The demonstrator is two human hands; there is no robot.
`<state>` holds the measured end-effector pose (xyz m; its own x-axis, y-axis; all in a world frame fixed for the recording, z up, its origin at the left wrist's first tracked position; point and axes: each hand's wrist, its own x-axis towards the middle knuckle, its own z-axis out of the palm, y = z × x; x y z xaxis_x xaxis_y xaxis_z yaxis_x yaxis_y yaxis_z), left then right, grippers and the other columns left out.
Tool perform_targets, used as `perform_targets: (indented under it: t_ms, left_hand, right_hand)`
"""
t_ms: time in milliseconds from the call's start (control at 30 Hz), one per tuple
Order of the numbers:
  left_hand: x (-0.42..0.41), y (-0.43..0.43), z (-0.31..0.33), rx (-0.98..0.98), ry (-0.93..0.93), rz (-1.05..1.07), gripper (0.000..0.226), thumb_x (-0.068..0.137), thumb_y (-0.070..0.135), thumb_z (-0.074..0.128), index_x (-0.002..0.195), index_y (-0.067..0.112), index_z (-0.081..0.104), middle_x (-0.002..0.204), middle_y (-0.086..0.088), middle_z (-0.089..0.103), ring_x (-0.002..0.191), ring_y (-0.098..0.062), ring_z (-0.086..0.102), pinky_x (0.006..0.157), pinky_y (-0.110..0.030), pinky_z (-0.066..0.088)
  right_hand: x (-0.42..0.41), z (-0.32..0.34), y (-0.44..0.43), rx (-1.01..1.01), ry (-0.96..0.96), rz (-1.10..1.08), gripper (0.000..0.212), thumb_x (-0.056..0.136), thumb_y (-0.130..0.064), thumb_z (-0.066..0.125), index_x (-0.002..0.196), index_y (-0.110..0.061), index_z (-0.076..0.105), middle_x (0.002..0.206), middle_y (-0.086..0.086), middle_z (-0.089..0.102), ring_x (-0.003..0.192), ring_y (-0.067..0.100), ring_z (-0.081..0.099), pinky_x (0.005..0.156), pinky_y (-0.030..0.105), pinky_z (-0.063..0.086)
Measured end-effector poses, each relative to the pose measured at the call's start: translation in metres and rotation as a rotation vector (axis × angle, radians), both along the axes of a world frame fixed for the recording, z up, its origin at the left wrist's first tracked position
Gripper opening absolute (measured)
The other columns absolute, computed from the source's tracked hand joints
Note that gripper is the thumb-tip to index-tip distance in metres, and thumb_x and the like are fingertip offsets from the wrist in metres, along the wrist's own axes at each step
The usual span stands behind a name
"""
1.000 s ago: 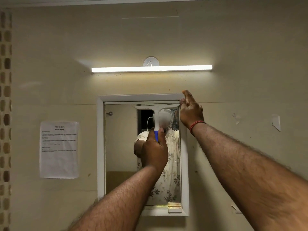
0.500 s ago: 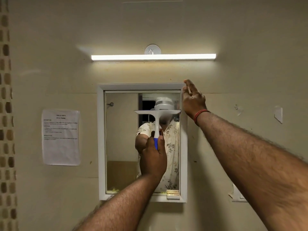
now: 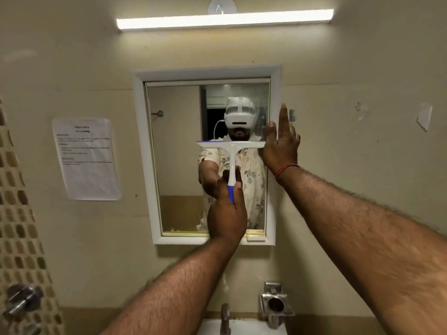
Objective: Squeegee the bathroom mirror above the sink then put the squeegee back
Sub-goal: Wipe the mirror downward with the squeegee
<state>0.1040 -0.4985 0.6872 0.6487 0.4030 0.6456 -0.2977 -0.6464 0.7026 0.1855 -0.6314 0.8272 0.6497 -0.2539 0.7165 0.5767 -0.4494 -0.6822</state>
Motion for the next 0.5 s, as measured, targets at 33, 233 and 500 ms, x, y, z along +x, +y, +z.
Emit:
perform_targets:
  t_ms: [33, 233, 500]
  left_hand:
    - [-0.001, 0.000, -0.004, -0.002, 0.008, 0.001, 0.082, 0.097, 0.083, 0.013, 0.151, 0.033, 0.048, 0.076, 0.002, 0.066, 0.067, -0.018, 0.068, 0.064, -0.045, 0.065]
    - [-0.009, -0.001, -0.034, 0.000, 0.038, -0.010, 0.075, 0.102, 0.079, 0.018, 0.145, 0.028, 0.053, 0.079, 0.003, 0.065, 0.069, -0.015, 0.065, 0.065, -0.038, 0.064]
    - [-0.027, -0.001, -0.076, -0.014, 0.121, -0.026, 0.052, 0.103, 0.074, 0.023, 0.138, 0.041, 0.043, 0.081, -0.002, 0.070, 0.075, -0.023, 0.071, 0.070, -0.045, 0.066]
  right_hand:
    - [0.001, -0.008, 0.000, 0.007, 0.005, 0.000, 0.058, 0.117, -0.047, 0.034, 0.171, -0.055, 0.014, 0.179, -0.001, 0.028, 0.162, 0.031, 0.021, 0.134, 0.053, 0.017]
    - [0.001, -0.049, -0.003, 0.032, 0.046, 0.003, 0.054, 0.118, -0.045, 0.032, 0.171, -0.051, 0.021, 0.175, -0.004, 0.037, 0.158, 0.026, 0.027, 0.125, 0.034, 0.016]
    - [-0.007, -0.101, -0.012, 0.005, 0.105, -0.009, 0.051, 0.119, -0.042, 0.031, 0.170, -0.046, 0.027, 0.169, -0.003, 0.046, 0.155, 0.024, 0.032, 0.129, 0.039, 0.020]
